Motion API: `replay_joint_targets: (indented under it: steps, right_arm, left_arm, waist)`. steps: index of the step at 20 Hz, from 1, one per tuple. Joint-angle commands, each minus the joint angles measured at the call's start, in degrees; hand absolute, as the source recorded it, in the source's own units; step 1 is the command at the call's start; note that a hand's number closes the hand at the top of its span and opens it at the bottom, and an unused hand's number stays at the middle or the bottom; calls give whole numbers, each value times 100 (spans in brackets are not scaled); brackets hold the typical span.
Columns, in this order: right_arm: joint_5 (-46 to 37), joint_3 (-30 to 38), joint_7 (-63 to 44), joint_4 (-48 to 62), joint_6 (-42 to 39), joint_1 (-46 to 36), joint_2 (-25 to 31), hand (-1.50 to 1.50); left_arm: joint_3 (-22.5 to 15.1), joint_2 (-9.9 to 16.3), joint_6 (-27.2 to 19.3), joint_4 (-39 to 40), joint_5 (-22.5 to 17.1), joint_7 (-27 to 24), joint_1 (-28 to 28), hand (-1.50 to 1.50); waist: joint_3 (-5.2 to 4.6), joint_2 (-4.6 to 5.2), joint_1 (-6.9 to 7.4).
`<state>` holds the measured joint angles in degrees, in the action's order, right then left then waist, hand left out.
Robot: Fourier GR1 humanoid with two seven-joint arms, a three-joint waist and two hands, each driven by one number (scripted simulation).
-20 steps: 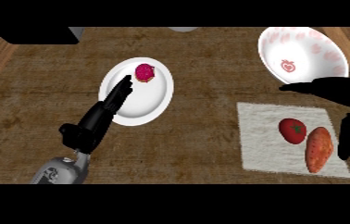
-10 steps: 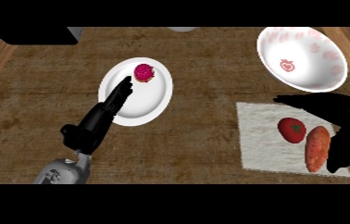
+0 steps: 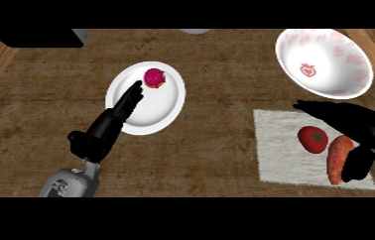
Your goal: Pick the tomato from the placemat and place it in the bowl
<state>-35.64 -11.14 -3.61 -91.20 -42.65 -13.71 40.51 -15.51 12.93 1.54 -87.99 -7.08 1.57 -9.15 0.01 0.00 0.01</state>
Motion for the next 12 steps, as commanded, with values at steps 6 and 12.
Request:
replay_joint_targets:
  steps: [6, 12]
  right_arm:
    - [-1082, -63, 131, 503, 740, 84, -636, -150]
    - [-1514, 3, 734, 1659, 972, -261, -853, -150]
  left_arm:
    - [223, -266, 128, 188, 296, 159, -263, 0]
    - [137, -456, 217, -10, 507, -15, 150, 0]
  waist:
    - [0, 4, 3]
    - [0, 8, 27]
